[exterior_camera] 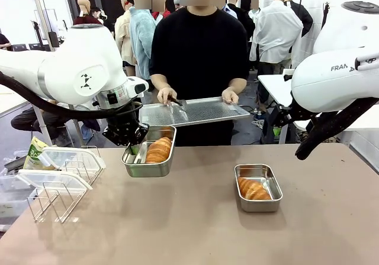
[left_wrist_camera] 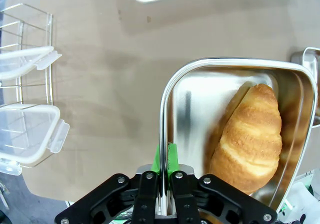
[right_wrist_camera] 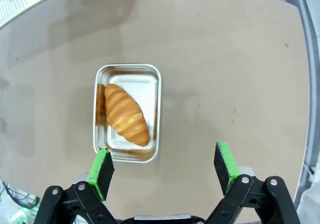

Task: Place the bread in airtight containers.
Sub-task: Once an object is inside an Airtight Container , place the container in the center of the table.

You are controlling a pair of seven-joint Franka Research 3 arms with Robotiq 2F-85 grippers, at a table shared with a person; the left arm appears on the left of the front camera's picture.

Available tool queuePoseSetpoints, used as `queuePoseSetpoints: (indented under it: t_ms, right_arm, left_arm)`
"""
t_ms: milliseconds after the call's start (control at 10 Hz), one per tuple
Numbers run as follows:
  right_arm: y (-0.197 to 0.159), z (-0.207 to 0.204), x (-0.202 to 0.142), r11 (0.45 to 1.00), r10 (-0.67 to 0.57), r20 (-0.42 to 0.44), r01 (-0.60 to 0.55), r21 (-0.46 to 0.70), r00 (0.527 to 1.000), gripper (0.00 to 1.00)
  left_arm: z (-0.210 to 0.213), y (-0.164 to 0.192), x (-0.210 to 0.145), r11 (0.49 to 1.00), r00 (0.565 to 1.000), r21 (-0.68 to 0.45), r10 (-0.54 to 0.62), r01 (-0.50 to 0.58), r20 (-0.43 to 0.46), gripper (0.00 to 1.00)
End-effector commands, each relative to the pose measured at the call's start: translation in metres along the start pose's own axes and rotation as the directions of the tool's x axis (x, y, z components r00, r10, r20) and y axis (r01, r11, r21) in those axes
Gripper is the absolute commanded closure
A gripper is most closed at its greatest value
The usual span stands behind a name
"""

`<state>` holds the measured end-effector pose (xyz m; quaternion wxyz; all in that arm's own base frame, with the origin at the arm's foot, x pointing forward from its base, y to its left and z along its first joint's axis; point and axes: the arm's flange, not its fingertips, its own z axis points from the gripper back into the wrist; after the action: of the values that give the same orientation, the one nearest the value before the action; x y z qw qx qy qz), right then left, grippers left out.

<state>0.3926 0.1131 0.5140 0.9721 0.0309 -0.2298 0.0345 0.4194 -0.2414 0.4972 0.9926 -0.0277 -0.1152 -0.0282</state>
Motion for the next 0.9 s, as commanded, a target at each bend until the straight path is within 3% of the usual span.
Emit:
queuePoseSetpoints:
  t_ms: [0, 800]
  right_arm:
    - [-0.0006, -0.0005, -0.0002, 1.000, -0.003, -0.004, 0.003, 0.007, 1.000, 0.00]
    - [-0.0006, -0.0005, -0.0002, 1.000, -0.003, -0.004, 0.003, 0.007, 1.000, 0.00]
  left_arm:
    - [0.0036, 0.0012, 0.0011, 1.000, 1.000, -0.003, 0.002, -0.002, 0.006, 1.00]
    - [0.0036, 0.0012, 0.0011, 1.000, 1.000, -0.003, 0.002, -0.002, 0.006, 1.00]
